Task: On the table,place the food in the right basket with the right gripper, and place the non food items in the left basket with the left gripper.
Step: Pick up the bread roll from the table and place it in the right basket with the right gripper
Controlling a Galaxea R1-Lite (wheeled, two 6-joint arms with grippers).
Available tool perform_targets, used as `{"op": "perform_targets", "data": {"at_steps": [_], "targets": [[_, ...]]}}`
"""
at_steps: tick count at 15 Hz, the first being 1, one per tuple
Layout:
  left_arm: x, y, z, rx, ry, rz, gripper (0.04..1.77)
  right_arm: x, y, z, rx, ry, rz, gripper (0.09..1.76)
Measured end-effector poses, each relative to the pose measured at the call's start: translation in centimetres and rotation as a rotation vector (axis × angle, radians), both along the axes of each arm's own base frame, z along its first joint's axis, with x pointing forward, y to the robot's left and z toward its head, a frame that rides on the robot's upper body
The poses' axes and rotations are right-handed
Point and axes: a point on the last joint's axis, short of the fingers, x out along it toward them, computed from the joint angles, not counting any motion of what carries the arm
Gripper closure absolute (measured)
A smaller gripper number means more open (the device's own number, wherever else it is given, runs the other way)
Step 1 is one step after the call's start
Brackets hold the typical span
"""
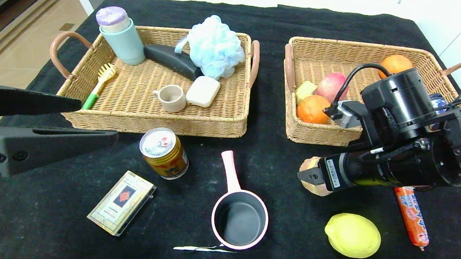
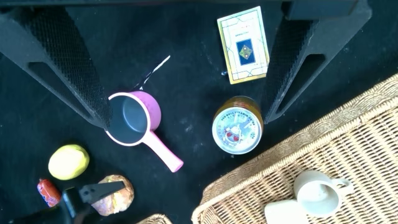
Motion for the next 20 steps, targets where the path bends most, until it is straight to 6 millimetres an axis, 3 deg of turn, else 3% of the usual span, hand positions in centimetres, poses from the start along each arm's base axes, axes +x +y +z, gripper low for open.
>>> {"op": "perform_targets", "data": {"at_steps": [8, 11, 13, 20], "targets": [[0.0, 0.0, 0.0, 0.000, 0.001, 0.000, 0.09, 0.8, 0.5, -0.9, -0.021, 0.022, -0.010, 0.14], [0.0, 0.0, 0.0, 0.000, 0.001, 0.001, 0.09, 0.7, 0.6, -1.1, -0.024, 0.028, -0.004, 0.60], [0.0, 0.0, 0.0, 0.000, 0.000, 0.000, 0.09, 0.7, 0.6, -1.2, -0.024, 0.030, -0.004, 0.80], [0.1, 0.0, -0.1, 0.000, 0.004, 0.000, 0.09, 0.6, 0.4, -1.1, -0.021, 0.030, -0.004, 0.97]]}}
